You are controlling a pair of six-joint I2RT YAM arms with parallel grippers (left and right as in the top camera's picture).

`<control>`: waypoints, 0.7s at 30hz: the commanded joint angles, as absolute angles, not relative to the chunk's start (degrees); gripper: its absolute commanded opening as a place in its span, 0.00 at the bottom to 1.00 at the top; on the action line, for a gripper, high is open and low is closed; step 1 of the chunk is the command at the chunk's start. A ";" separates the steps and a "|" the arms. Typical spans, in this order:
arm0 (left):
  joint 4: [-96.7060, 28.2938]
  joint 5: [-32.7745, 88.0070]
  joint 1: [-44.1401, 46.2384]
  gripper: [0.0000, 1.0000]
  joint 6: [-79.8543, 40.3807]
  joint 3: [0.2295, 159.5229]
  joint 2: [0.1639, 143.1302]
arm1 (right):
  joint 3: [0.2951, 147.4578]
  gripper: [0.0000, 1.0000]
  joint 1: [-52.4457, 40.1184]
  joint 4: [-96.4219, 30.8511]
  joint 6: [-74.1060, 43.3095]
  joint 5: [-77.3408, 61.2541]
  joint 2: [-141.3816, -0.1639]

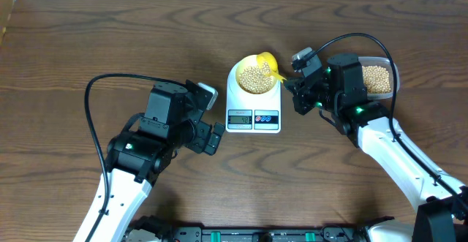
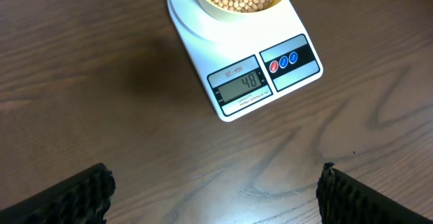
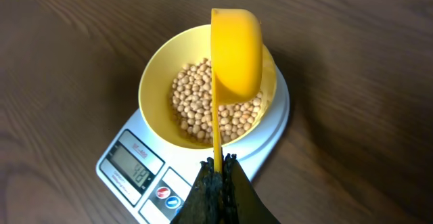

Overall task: Scoop item into bowl and weigh 50g on scale
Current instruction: 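Tip the scoop and pour soybeans into the yellow bowl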

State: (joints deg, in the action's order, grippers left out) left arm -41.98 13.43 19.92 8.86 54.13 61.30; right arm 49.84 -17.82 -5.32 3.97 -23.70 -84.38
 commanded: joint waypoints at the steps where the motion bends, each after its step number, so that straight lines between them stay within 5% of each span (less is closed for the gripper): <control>1: -41.98 13.89 19.68 0.98 8.99 54.24 61.36 | 49.91 0.01 -18.52 -5.13 2.31 -27.22 -84.25; 21: -41.98 13.89 19.68 0.98 8.99 54.24 61.36 | 49.91 0.01 -18.52 -3.77 -0.67 -27.57 -84.25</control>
State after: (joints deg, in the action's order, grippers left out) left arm -41.98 13.43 19.92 8.86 54.13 61.30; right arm 49.84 -17.82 -4.40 0.19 -26.61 -84.38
